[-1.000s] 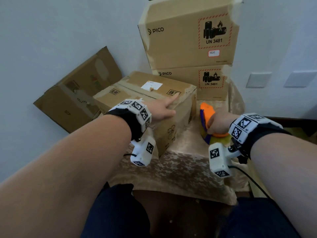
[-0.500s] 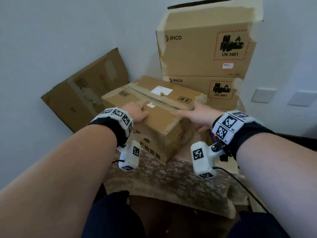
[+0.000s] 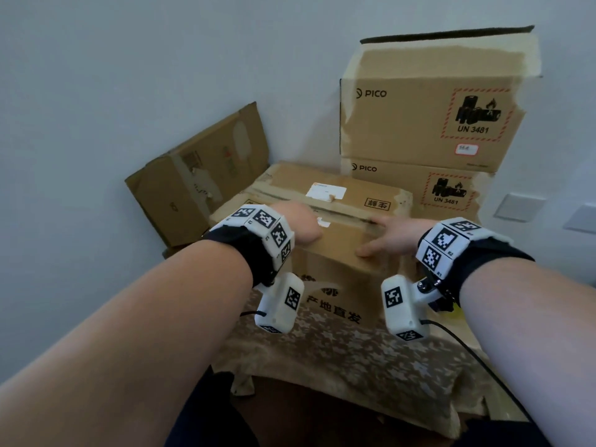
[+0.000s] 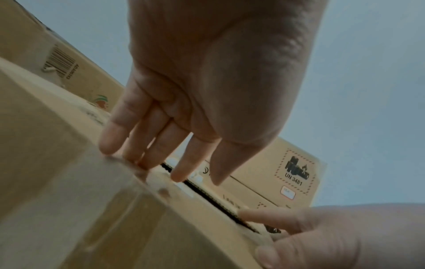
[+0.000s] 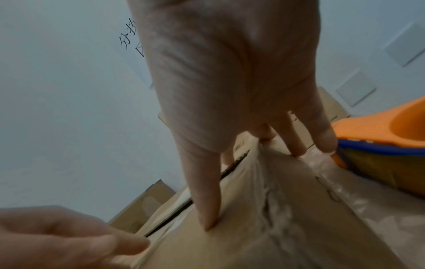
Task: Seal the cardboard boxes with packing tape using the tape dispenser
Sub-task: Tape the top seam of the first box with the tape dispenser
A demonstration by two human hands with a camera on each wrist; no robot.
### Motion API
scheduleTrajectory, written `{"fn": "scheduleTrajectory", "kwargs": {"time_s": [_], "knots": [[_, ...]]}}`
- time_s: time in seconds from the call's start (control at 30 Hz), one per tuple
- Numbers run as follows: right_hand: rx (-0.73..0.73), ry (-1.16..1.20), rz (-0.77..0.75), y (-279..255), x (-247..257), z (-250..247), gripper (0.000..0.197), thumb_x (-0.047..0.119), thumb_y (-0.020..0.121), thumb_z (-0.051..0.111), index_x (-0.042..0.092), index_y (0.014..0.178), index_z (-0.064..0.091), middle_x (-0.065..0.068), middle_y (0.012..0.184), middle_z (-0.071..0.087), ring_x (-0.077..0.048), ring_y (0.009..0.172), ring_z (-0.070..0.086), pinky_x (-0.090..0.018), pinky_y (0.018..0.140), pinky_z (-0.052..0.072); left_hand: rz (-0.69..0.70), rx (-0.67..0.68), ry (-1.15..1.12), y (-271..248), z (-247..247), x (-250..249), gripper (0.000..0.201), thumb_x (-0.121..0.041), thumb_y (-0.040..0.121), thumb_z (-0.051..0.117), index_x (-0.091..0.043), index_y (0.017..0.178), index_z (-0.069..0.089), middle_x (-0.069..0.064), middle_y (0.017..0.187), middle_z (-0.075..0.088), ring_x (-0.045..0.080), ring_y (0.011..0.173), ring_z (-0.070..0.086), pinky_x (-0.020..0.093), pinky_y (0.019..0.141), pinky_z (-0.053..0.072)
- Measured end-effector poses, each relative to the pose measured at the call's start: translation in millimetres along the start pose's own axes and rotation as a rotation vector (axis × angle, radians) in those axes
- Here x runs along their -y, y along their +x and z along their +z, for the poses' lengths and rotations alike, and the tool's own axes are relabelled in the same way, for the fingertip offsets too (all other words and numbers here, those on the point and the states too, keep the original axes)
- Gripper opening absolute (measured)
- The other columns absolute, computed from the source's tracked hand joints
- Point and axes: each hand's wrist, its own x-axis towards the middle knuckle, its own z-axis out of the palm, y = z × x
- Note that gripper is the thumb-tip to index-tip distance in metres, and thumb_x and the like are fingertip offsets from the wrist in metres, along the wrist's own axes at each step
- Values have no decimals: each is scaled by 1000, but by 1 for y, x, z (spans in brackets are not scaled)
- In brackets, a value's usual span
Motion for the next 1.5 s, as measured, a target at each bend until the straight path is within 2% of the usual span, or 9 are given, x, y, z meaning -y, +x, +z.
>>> {"fn": "scheduleTrajectory", "kwargs": {"time_s": [0.13,0.23,0.4,0.53,0.67,0.8,0.93,1.13,1.5], "knots": [[-63,-119,70,-1,3,-3,75,41,88,64,30,150,25,-13,156,18,-29,124,48,-35,101,41,-31,-100,-274,-4,-4,25,34,-26,98,44,-4,111,65,10,111,65,24,102,60,34,91,47],[-86,-207,76,0,10,-2,72,32,93,58,23,152,19,-11,160,4,-30,131,42,-37,105,41,-232,-201,-284,3,8,65,44,-32,94,45,-13,132,54,11,133,55,31,120,50,38,101,42],[-50,-245,63,7,17,8,78,57,95,41,14,153,12,-8,159,13,-28,142,27,-39,113,28,-399,-65,-324,5,32,103,63,-49,90,51,-15,141,41,14,137,49,31,116,52,31,84,43],[-46,-279,122,22,19,12,93,75,85,37,20,154,8,-4,162,2,-32,146,14,-48,117,21,-298,-54,-332,-6,28,103,72,-54,95,42,-18,152,18,12,149,37,30,129,43,32,96,38],[-34,-323,130,25,26,16,102,82,81,32,18,155,4,-1,162,-2,-30,145,19,-45,116,24,-240,-61,-419,-8,32,91,83,-52,90,56,-21,152,10,7,149,37,26,129,43,26,88,34],[-34,-355,119,31,27,17,97,80,85,20,12,154,12,-5,162,6,-30,145,20,-46,115,24,-251,-63,-440,-2,42,90,98,-61,83,58,-20,153,3,5,154,30,26,135,37,33,105,32],[-37,-396,123,38,31,19,90,75,89,11,12,152,21,-10,160,14,-31,145,21,-49,116,22,-240,70,-430,-1,49,93,126,-83,65,54,-15,153,-7,2,160,6,24,145,18,35,117,19],[-39,-340,87,46,38,30,79,64,96,12,10,154,13,-12,160,12,-33,145,19,-51,116,22,-156,149,-367,-2,50,99,162,-97,24,45,-18,149,-20,5,161,4,25,144,21,43,116,24],[-14,-329,-60,41,60,38,68,55,100,11,13,154,6,-9,161,-8,-30,148,0,-50,119,7,-142,181,-348,2,52,102,168,-96,19,54,-21,146,-26,7,160,11,27,143,24,46,115,27]]}}
